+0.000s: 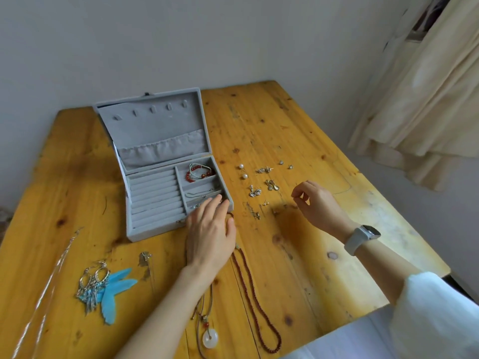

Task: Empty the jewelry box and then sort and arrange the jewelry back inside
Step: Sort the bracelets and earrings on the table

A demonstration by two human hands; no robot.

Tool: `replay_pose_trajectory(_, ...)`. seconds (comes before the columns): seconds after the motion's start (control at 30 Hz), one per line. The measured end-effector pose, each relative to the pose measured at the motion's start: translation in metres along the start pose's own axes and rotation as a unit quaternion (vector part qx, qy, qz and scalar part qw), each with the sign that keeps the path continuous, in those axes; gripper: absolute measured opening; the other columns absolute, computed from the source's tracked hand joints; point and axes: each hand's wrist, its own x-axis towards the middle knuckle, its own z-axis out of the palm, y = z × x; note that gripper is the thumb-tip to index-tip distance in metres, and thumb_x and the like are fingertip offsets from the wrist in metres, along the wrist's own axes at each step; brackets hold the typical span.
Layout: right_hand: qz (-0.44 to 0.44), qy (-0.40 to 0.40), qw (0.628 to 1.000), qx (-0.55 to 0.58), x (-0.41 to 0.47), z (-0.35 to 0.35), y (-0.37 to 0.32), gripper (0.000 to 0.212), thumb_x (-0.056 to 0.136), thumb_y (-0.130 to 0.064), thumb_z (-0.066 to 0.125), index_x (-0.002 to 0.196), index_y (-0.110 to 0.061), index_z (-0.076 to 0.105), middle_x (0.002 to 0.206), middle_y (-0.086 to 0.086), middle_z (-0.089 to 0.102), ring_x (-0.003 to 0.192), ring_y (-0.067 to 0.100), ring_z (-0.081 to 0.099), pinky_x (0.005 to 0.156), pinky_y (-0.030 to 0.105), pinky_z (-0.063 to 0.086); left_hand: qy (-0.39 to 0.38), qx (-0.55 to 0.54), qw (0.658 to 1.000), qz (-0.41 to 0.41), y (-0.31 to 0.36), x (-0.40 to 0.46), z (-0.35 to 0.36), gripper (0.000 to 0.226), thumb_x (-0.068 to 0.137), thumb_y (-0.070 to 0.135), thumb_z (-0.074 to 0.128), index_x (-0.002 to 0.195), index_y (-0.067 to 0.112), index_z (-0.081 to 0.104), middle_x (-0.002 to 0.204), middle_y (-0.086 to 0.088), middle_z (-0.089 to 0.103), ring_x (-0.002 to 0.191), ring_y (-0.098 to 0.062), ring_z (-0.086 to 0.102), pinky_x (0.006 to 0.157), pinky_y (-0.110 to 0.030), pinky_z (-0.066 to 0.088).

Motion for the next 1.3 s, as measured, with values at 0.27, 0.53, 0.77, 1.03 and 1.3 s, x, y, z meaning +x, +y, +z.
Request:
replay_pose_trajectory(0.27, -0.095, 0.011, 0.995, 0.032, 0.058, 0.026, -0.081, 0.022, 0.093, -0.012, 0.048, 0.110, -0.010, 0.062, 0.107, 0.008, 0.059, 0.095, 0.023, 0.054, 0.081, 0.033, 0.045, -0.037, 0.077, 0.993, -0.084, -0.046, 0.025, -0.025, 0.044, 0.095, 0.033, 0.039, 0.137, 0.019, 0.042, 0.146, -0.002, 0.036, 0.134, -0.020, 0.029, 0.108, -0.043, 0.018)
replay_pose_trajectory(0.53, -0.028, -0.036, 0.996, -0.079, 0.131, 0.078, -0.134, 0.029, 0.091, -0.023, 0.049, 0.115, -0.007, 0.057, 0.117, 0.014, 0.050, 0.111, 0.032, 0.039, 0.086, 0.038, 0.039, 0.007, 0.106, 0.989, -0.101, -0.067, 0.020, -0.016, 0.050, 0.089, 0.035, 0.027, 0.117, 0.011, 0.061, 0.123, -0.005, 0.061, 0.115, -0.024, 0.053, 0.097, -0.043, 0.039)
replay_pose_trajectory(0.77, -0.009, 0.016, 1.000, 0.011, 0.136, 0.094, -0.130, 0.020, 0.091, -0.015, 0.050, 0.102, -0.007, 0.064, 0.105, 0.014, 0.057, 0.099, 0.032, 0.044, 0.083, 0.037, 0.036, 0.002, 0.110, 0.988, -0.105, -0.068, 0.019, -0.012, 0.048, 0.089, 0.033, 0.028, 0.118, 0.011, 0.060, 0.124, -0.005, 0.060, 0.117, -0.023, 0.053, 0.097, -0.042, 0.039)
replay_pose_trajectory(1.03, 0.012, 0.119, 0.951, 0.286, 0.118, 0.050, -0.128, 0.007, 0.088, -0.010, 0.056, 0.089, -0.011, 0.063, 0.079, 0.000, 0.061, 0.069, 0.009, 0.054, 0.068, 0.021, 0.044, -0.009, 0.064, 0.990, -0.126, -0.068, 0.029, -0.021, 0.039, 0.092, 0.031, 0.041, 0.124, 0.015, 0.055, 0.131, -0.003, 0.052, 0.122, -0.023, 0.043, 0.101, -0.042, 0.028)
replay_pose_trajectory(1.3, 0.029, 0.126, 0.938, 0.321, 0.093, 0.025, -0.097, 0.005, 0.089, -0.012, 0.057, 0.086, -0.015, 0.060, 0.077, -0.001, 0.061, 0.078, 0.021, 0.060, 0.069, 0.026, 0.048, -0.051, 0.164, 0.972, -0.158, -0.058, 0.110, -0.018, 0.029, 0.094, 0.029, 0.044, 0.114, 0.018, 0.062, 0.118, -0.005, 0.053, 0.113, -0.024, 0.041, 0.092, -0.038, 0.029)
